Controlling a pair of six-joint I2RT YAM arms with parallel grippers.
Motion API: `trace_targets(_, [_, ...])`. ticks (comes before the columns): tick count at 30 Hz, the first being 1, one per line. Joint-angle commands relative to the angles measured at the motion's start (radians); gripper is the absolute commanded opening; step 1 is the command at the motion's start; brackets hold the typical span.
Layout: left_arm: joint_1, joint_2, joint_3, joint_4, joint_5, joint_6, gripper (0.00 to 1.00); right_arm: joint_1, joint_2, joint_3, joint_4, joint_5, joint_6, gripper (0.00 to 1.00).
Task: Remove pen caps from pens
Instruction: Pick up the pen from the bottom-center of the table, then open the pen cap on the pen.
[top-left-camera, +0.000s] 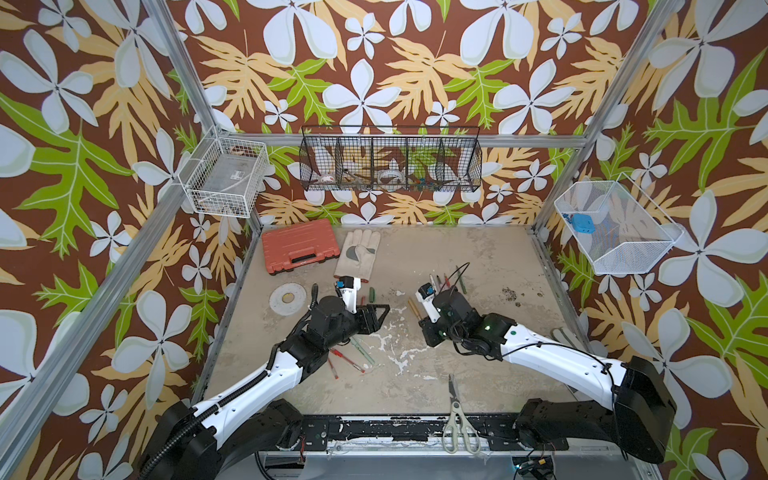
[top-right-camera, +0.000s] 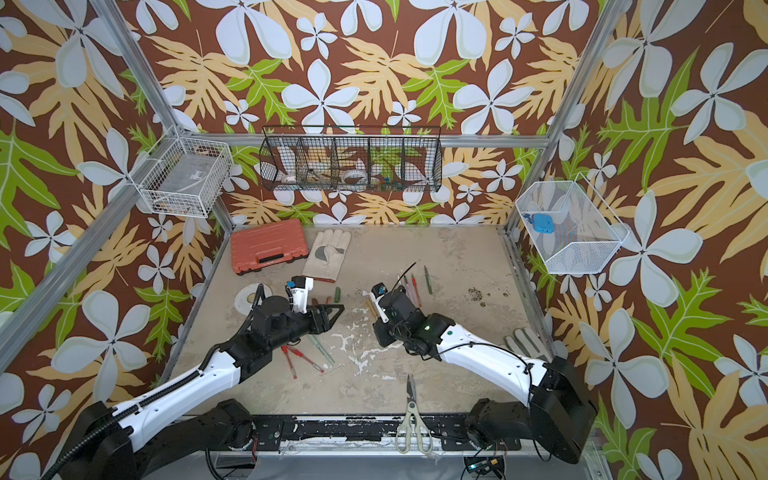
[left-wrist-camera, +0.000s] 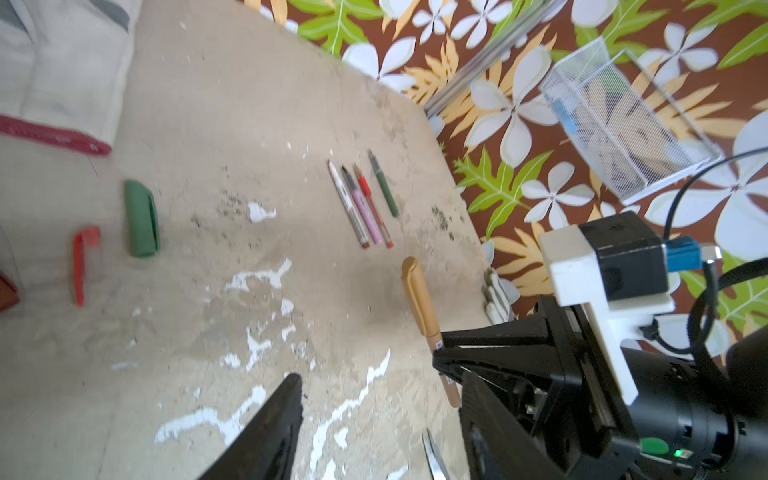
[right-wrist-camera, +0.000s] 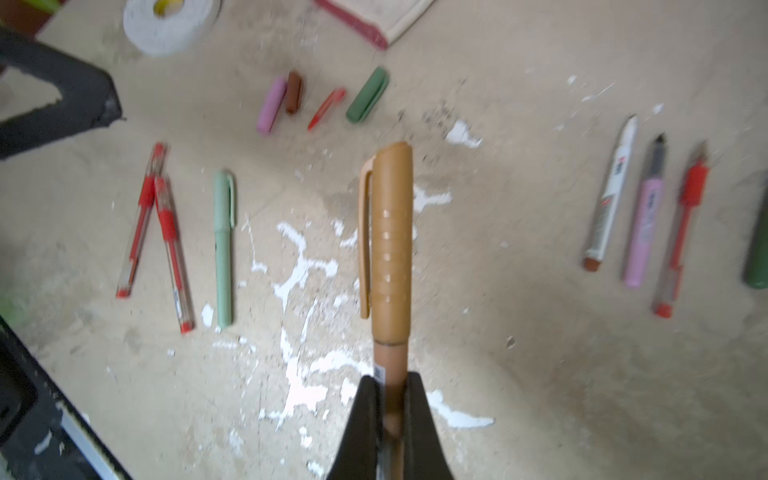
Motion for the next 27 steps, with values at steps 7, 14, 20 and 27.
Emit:
trace_targets(7, [0.042, 0.111, -0.024, 0.407, 0.137, -0.014, 0.62, -0.099, 0.001, 0.015, 0.188, -0.226, -0.069, 0.05])
trace_targets(14, [0.043, 0.117, -0.100, 0.562, 0.201, 0.053, 0.62, -0.100, -0.006, -0.057, 0.303, -0.340, -0.056, 0.06])
trace_targets(20, [0.042, 0.168, -0.110, 0.602, 0.233, 0.045, 0.55, -0.099, -0.025, -0.072, 0.309, -0.404, -0.073, 0.06])
trace_targets(27, [0.041, 0.243, -0.098, 0.702, 0.333, 0.000, 0.49, -0.100, -0.014, -0.069, 0.321, -0.443, -0.074, 0.05])
